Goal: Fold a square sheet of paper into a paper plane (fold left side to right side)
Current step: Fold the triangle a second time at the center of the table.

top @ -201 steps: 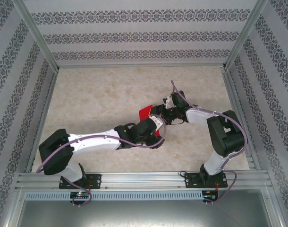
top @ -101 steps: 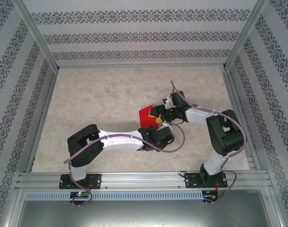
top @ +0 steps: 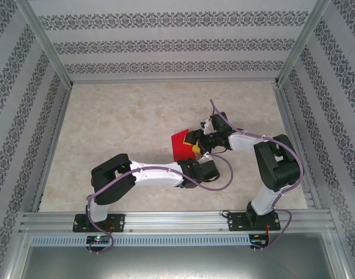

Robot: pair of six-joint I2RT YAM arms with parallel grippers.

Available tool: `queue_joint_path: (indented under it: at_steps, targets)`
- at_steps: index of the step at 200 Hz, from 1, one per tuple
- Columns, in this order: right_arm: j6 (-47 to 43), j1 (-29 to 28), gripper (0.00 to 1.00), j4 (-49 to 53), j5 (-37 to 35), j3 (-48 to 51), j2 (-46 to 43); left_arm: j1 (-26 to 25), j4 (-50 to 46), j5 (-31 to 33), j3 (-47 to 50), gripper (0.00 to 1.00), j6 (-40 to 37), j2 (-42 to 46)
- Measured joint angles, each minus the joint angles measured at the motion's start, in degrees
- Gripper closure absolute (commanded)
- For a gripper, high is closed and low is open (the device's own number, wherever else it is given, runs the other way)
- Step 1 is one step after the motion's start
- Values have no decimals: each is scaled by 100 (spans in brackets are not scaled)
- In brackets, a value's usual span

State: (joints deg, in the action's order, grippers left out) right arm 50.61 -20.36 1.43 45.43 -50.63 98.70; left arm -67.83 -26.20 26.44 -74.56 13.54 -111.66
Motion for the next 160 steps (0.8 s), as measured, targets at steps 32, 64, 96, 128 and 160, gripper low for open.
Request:
queue_joint_path:
  at_steps: [32,64,96,128,160]
  targets:
    - [-66,2,42,79,-37,0,0,2,0,-4,0,84,0,0]
    - [-151,2,43,186,-59,-48,0,2,2,-2,2,93,13,7]
    - [-214,15,41,245,-85,-111,-2,35,15,-76,131,99,26,120]
    - [-280,149,30,190,-181,-105,-166,142,168,-326,442,100,61,472]
    - [-326,511,25,-22,-428,59,-914,413,608,-890,894,100,173,981]
